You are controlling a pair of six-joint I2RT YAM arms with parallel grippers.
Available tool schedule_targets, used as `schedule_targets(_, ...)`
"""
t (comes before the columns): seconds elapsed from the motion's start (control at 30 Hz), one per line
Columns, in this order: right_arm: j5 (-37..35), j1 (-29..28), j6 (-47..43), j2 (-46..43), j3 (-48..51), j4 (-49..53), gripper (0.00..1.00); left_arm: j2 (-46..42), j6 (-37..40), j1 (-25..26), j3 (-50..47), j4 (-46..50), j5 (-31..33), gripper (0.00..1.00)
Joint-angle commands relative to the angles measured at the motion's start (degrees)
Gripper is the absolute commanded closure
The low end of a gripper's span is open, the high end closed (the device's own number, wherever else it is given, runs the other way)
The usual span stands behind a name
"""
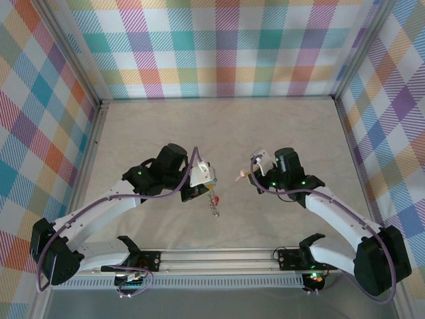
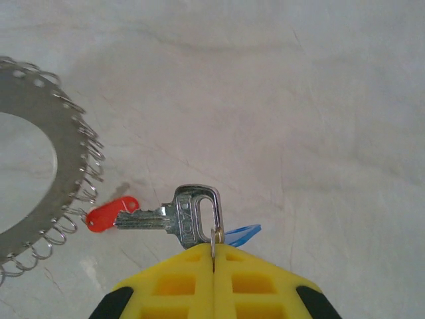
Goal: Put the keys on the keyring
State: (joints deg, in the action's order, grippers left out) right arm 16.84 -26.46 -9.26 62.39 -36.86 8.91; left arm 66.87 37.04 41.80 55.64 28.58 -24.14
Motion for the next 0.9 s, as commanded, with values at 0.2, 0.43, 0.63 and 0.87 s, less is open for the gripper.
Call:
schedule_targets(0.2, 4.92, -2.97, -15.28, 0.09, -2.71, 0.53, 1.0, -1.25, -0.33, -0.54, 1.77, -0.43, -1.47, 1.0)
schedule_targets(0.43, -5.57, -2.84, -19.01, 13.4, -13.33, 21.61, 1.0, -1.72, -0.49, -0.56, 1.97, 0.05, -0.41, 1.0)
schedule_targets(0.63, -21.41, -2.87, -23.81, 14.66, -17.98, 32.27, 1.0, -5.71, -1.31, -1.1, -0.73, -0.01, 1.38, 1.0)
schedule_targets(0.87, -33.22, -2.85, -26.17, 22.45, -22.7, 48.26, 1.0, -6.95, -2.34, -1.4, -2.14, -1.23, 1.14, 1.0)
